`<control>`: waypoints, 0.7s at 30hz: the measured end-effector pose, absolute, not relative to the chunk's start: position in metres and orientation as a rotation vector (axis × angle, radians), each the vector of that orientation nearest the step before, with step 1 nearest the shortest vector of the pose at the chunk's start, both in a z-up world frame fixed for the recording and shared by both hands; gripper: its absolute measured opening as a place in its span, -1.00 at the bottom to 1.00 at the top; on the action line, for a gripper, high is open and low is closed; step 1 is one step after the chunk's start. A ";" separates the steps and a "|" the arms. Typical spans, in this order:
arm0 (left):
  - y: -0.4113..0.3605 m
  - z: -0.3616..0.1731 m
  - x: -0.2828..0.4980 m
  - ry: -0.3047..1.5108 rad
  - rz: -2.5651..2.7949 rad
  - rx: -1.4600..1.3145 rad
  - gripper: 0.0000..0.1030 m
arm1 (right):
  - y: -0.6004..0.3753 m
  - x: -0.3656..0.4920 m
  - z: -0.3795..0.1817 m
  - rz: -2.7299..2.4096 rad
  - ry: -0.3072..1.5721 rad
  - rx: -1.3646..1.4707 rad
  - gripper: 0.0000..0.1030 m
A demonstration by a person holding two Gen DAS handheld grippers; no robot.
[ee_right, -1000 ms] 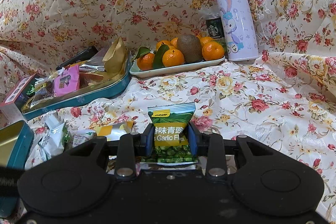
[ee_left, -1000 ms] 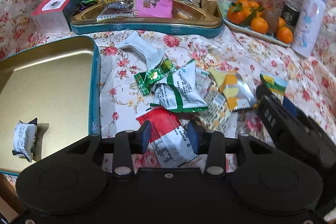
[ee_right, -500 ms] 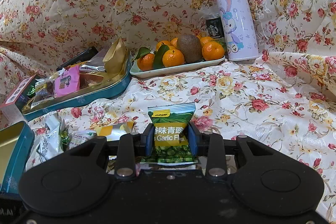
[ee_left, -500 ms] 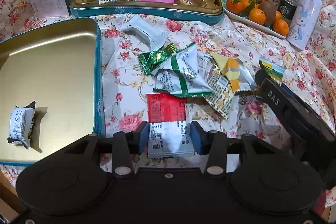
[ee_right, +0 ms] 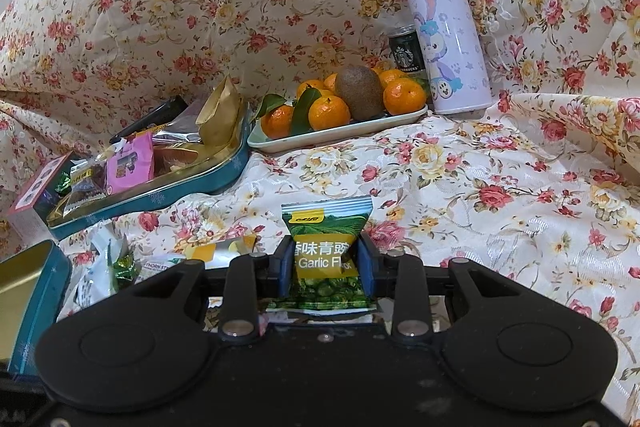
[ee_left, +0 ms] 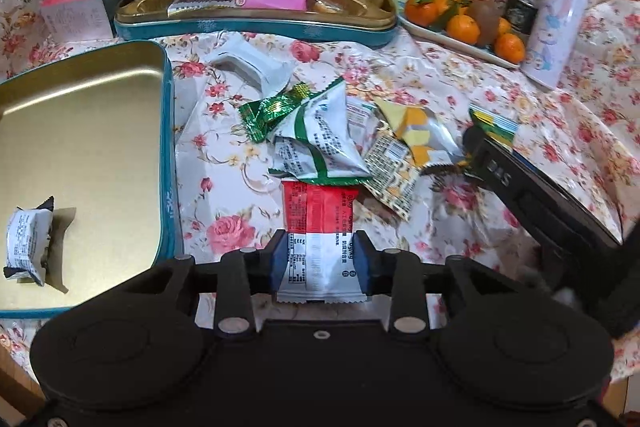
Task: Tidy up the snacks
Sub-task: 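Carry the green pea bag and red-white packet over the gold tin tray with both tools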
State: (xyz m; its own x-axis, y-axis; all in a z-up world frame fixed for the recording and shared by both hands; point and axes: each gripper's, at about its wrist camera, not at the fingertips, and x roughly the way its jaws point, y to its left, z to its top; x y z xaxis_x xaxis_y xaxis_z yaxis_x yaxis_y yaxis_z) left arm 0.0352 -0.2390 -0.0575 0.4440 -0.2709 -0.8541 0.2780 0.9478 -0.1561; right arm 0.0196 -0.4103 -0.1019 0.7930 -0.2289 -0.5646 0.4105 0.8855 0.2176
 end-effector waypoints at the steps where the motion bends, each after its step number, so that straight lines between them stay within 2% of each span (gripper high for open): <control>1: -0.239 -0.056 0.032 1.050 -0.345 0.012 -0.17 | -0.410 0.019 -0.102 -0.353 0.556 0.344 -0.35; 21: -0.184 -0.021 -0.024 0.924 -0.409 0.023 -0.17 | -0.408 0.021 -0.101 -0.370 0.574 0.315 -0.37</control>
State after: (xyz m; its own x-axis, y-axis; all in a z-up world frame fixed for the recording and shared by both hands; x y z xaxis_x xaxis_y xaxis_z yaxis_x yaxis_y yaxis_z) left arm -0.0243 -0.1836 -0.0211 0.5318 -0.3331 -0.7787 0.3528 0.9230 -0.1539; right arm 0.0211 -0.4083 -0.1007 0.7777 -0.2501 -0.5768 0.4225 0.8873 0.1850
